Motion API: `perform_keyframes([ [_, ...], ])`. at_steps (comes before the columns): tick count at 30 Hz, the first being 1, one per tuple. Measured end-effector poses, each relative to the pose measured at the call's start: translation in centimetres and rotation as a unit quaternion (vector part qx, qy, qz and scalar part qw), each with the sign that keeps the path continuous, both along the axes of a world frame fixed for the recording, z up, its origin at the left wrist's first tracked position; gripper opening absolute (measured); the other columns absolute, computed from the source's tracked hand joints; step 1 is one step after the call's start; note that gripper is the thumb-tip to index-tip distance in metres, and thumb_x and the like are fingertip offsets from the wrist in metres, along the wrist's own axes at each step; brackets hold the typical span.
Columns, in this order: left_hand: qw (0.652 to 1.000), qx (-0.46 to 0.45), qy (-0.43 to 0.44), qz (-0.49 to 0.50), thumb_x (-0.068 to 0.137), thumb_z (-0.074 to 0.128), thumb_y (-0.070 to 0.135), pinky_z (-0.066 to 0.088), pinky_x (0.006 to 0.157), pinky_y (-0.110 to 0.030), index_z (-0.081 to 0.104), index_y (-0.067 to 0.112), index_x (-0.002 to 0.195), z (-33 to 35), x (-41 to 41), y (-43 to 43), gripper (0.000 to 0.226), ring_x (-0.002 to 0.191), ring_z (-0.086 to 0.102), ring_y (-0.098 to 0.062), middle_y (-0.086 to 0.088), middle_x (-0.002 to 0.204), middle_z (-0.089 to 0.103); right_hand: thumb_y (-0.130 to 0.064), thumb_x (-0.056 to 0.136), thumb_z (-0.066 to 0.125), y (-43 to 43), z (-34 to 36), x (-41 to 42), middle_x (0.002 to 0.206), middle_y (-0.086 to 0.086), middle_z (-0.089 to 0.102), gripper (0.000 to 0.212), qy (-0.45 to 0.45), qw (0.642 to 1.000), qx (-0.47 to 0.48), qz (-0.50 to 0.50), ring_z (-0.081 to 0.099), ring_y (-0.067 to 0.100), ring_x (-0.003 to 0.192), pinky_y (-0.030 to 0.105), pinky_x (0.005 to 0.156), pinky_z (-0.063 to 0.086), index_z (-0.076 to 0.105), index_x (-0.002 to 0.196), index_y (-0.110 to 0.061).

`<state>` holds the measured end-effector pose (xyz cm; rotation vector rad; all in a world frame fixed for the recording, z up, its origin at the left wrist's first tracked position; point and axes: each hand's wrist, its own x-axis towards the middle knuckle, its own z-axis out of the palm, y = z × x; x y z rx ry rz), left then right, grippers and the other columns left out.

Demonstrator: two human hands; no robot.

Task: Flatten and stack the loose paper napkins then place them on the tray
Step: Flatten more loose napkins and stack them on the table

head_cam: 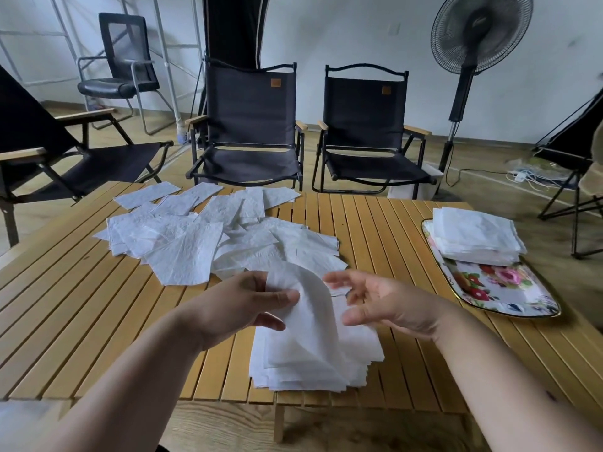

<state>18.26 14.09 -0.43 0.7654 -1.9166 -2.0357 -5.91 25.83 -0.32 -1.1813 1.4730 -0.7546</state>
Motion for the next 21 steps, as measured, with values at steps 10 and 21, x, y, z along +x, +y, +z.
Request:
perform_keyframes([
  [10, 0.999, 0.006, -0.050, 0.009, 0.081, 0.079, 0.031, 0.047, 0.064, -0.028, 0.079, 0.013, 0.083, 0.3, 0.1, 0.2, 0.018, 0.074, 0.061, -0.016, -0.005, 0.083, 0.071, -0.022, 0.080, 0.083, -0.3, -0.2, -0.6, 0.109, 0.022, 0.070, 0.040, -0.014, 1.000, -0.008, -0.003, 0.069, 0.034, 0.105, 0.044, 0.095, 0.055, 0.070, 0.108, 0.004],
  [21, 0.888, -0.321, -0.304, 0.125, 0.099, 0.054, 0.042, 0.040, 0.053, -0.023, 0.068, 0.019, 0.080, -0.6, 0.8, -3.6, 0.033, 0.052, 0.051, -0.006, 0.006, 0.068, 0.066, -0.049, 0.086, 0.074, -2.8, -3.9, 1.8, 0.097, -0.013, 0.061, 0.025, 0.309, 0.924, -0.081, -0.210, 0.056, 0.001, 0.084, 0.017, 0.064, 0.042, 0.064, 0.098, -0.030],
])
